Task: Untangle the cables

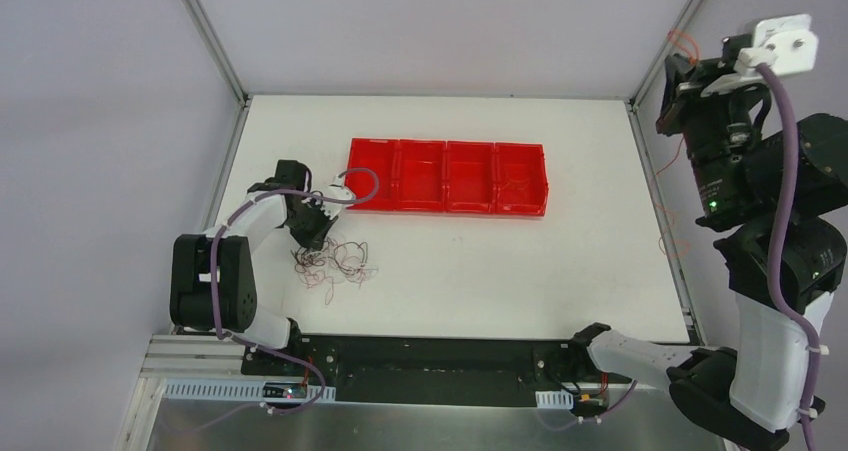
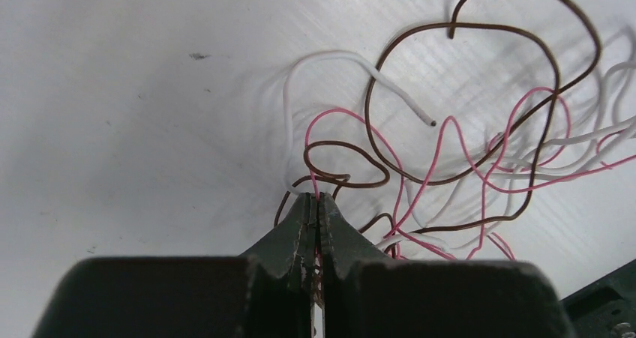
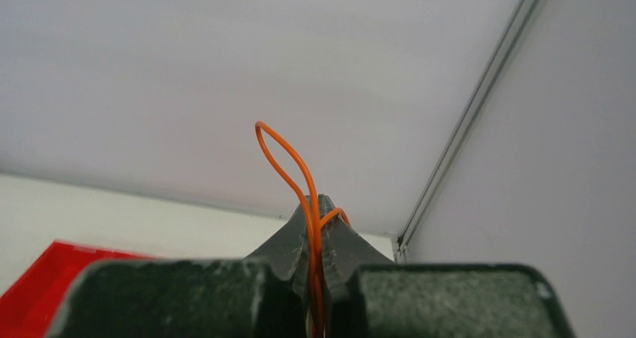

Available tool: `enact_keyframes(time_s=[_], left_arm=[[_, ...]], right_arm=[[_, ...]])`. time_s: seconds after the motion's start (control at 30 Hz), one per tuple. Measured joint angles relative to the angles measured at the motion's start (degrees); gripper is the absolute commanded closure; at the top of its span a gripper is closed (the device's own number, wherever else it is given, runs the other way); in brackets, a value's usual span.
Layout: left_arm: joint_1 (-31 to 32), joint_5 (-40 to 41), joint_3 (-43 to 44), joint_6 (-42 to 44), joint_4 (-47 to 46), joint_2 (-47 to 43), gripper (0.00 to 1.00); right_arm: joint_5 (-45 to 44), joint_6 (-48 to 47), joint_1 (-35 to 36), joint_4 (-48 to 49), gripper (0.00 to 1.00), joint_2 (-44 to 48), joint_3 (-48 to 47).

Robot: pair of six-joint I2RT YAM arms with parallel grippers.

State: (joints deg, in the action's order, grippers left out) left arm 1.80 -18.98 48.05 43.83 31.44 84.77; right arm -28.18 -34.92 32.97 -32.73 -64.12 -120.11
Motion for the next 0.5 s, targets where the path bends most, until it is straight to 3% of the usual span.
enact_keyframes(time_s=[0.23, 0.5], left_arm=[[0.0, -4.57, 3.34, -2.69, 1.86, -0.46, 1.0], [0.0, -11.41, 5.62, -10.95, 4.39, -6.75, 0.53]], right_arm=[[8.94, 6.19, -0.02, -8.0, 1.0, 2.14, 7.45], [24.44, 14.82, -0.11, -14.75, 1.0, -1.68, 5.16]])
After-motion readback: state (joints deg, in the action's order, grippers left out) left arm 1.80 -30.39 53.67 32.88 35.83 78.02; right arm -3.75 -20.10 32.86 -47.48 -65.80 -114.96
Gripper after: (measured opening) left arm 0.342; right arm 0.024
